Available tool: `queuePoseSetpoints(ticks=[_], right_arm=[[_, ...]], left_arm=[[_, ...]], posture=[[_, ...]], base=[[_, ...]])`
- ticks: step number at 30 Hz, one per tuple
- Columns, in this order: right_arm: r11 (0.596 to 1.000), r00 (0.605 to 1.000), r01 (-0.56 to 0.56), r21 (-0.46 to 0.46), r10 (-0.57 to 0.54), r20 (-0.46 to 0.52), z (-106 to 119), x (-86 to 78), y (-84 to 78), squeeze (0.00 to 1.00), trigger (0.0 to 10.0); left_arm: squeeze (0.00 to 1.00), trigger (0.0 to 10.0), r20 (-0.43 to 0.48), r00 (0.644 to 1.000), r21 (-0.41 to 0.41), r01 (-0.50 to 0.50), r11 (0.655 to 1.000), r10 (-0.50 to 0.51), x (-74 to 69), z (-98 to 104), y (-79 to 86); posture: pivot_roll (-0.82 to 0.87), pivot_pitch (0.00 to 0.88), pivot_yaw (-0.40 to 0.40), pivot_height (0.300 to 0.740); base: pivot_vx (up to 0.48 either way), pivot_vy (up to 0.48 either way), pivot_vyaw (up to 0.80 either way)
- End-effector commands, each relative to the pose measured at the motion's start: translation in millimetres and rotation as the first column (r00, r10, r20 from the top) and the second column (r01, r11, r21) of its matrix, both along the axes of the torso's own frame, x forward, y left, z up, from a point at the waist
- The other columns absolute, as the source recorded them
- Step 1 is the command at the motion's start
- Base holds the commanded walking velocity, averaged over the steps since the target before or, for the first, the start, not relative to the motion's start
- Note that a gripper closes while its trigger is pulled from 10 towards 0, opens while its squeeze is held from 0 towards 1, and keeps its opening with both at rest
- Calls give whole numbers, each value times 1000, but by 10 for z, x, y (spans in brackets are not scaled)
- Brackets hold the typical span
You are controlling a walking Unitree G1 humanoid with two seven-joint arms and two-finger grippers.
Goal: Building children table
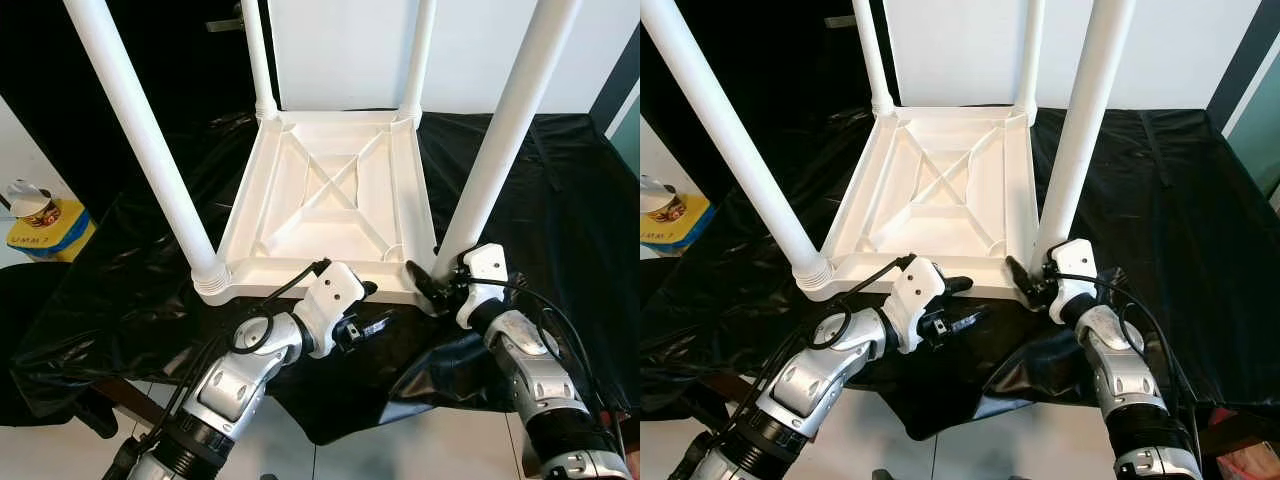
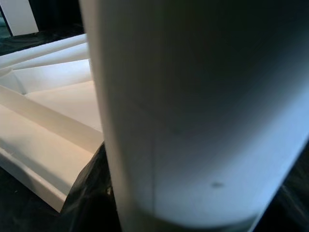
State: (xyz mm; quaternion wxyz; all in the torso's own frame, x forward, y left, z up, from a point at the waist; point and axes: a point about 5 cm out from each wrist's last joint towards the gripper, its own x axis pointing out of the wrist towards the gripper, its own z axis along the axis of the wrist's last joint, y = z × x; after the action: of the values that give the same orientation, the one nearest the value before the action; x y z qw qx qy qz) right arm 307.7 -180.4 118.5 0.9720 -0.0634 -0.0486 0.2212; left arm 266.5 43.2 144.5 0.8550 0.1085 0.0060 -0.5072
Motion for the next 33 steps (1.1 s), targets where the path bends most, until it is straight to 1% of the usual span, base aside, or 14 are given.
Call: queuePoseSetpoints(ticks=[1, 6, 12, 15, 17, 18, 19, 20, 21, 22, 23, 25, 31, 33], right_arm=[[1000, 999, -9, 6, 10, -47, -106, -38, 51, 0, 0], [999, 998, 39, 18, -38, -47, -125, -72, 73, 0, 0], [982, 984, 177, 62, -174, -47, -137, -103, 117, 0, 0], [966, 970, 244, 80, -242, -32, -119, -129, 142, 0, 0], [932, 938, 346, 112, -342, -55, -139, -160, 156, 0, 0], [932, 938, 346, 112, -342, -55, -139, -160, 156, 0, 0], [902, 910, 415, 120, -411, -60, -154, -187, 165, 0, 3765], [874, 882, 472, 116, -468, -57, -164, -212, 167, 0, 9529], [874, 882, 472, 116, -468, -57, -164, -212, 167, 0, 9529], [856, 864, 503, 123, -499, -61, -173, -229, 177, 0, 10000], [828, 836, 548, 119, -546, -53, -169, -252, 179, 0, 10000], [803, 811, 584, 119, -582, -60, -176, -273, 187, 0, 10000], [784, 793, 610, 119, -604, -80, -188, -290, 201, 0, 10000], [746, 757, 653, 133, -650, -66, -163, -318, 165, 0, 10000]], left_arm=[[0, 10000, -22, 999, 11, 47, 999, -47, -46, -27, -4], [0, 10000, -25, 999, 13, 37, 999, -37, -34, -31, 20], [0, 10000, -29, 999, 22, 23, 999, -22, -26, -43, 87], [0, 10000, -33, 999, 19, 16, 1000, -15, -25, -39, 112], [0, 10000, -46, 999, -6, 15, 1000, -16, -42, -7, 122], [0, 10000, -46, 999, -6, 15, 1000, -16, -42, -7, 122], [0, 10000, -51, 999, -16, 17, 1000, -18, -58, 16, 133], [0, 10000, -53, 998, -20, 19, 1000, -20, -69, 30, 146], [0, 10000, -53, 998, -20, 19, 1000, -20, -69, 30, 146], [0, 10000, -55, 998, -22, 19, 1000, -20, -75, 39, 162], [0, 10000, -60, 998, -23, 13, 1000, -15, -75, 44, 190], [0, 10000, -64, 998, -19, 4, 1000, -6, -71, 44, 226], [0, 10000, -62, 998, -9, 0, 1000, 0, -74, 40, 258], [0, 10000, -58, 998, 26, -33, 999, 34, -70, 57, 467]], posture=[[-111, 75, 32, 740], [-114, 77, 34, 740], [-116, 83, 34, 740], [-114, 85, 32, 740], [-115, 86, 31, 740], [-115, 86, 31, 740], [-116, 87, 32, 740], [-116, 88, 32, 740], [-116, 88, 32, 740], [-116, 88, 32, 740], [-115, 89, 32, 740], [-114, 90, 32, 740], [-113, 91, 33, 740], [-102, 95, 37, 740]], base=[[0, 0, 0], [0, 0, 0], [0, 0, 0], [0, 0, 0], [0, 0, 0], [0, 0, 0], [0, 0, 0], [0, 0, 0], [0, 0, 0], [0, 0, 0], [0, 0, 0], [0, 0, 0], [0, 0, 0], [0, 0, 0]])
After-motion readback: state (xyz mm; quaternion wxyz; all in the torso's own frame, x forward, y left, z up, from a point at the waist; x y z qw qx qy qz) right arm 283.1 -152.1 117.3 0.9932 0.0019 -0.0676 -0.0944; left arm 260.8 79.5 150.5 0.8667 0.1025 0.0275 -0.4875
